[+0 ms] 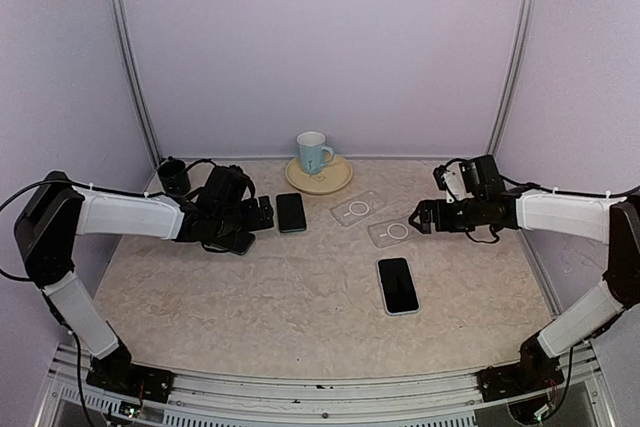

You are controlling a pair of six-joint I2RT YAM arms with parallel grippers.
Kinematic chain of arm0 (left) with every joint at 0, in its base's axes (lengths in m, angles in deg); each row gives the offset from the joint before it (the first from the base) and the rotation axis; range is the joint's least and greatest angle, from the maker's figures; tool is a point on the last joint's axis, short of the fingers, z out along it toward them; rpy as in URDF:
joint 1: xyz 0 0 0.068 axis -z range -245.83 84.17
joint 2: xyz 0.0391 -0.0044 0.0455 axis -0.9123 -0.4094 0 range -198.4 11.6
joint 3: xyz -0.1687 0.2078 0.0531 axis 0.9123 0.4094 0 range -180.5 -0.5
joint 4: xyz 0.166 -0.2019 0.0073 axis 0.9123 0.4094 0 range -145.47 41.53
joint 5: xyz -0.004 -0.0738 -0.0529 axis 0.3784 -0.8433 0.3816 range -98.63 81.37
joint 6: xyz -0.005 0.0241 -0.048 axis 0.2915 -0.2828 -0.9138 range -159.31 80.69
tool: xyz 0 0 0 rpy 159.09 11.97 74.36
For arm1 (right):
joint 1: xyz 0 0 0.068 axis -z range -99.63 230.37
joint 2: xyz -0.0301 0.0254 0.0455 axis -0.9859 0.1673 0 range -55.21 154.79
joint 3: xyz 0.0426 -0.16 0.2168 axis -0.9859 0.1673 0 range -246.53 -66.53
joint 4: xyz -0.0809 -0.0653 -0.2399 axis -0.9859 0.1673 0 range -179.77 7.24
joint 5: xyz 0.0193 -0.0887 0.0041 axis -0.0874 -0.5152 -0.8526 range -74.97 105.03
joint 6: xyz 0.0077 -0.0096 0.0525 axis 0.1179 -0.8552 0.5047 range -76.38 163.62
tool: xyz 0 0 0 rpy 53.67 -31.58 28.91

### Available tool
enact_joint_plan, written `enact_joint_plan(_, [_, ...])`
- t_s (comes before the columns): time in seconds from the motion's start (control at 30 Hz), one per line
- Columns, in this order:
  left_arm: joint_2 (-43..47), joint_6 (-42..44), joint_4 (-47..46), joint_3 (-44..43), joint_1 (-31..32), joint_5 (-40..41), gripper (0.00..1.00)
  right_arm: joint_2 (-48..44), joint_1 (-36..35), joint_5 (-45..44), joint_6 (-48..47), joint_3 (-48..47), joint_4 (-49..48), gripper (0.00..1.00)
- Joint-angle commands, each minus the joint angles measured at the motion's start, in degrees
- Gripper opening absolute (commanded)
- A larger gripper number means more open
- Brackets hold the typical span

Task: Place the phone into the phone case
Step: Move the phone to the center of the board.

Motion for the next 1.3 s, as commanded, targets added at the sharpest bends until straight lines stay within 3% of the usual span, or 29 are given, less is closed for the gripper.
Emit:
enact_joint_plan(0.0, [2.56, -0.55, 0.62, 2.01, -1.93, 1.45, 0.99, 2.82, -0.61, -3.27, 1.71, -2.57, 0.59, 0.99])
enact_joint_plan(0.2, [4.38, -1.91, 0.62, 5.20, -5.79, 1.57, 0.99, 4.73, -1.99, 0.37, 1.60, -3.93, -1.50, 0.98])
enact_joint_plan(0.67, [4.90, -0.96, -5.41, 9.85, -16.52, -0.84, 0.99, 11.64, -15.31, 4.87, -3.00, -11.11, -3.97, 0.98])
enact_joint_plan(0.87, [0.77, 2.76, -9.76, 8.09, -20.19, -9.87, 0.99, 16.69, -20.16, 6.31, -3.76, -15.74, -3.26, 0.98])
enact_joint_plan(1.27, [-7.98, 6.10, -9.05, 2.80, -21.83, -13.31, 0.99, 16.29, -23.58, 7.21, -4.13, -15.55, -3.53, 0.98])
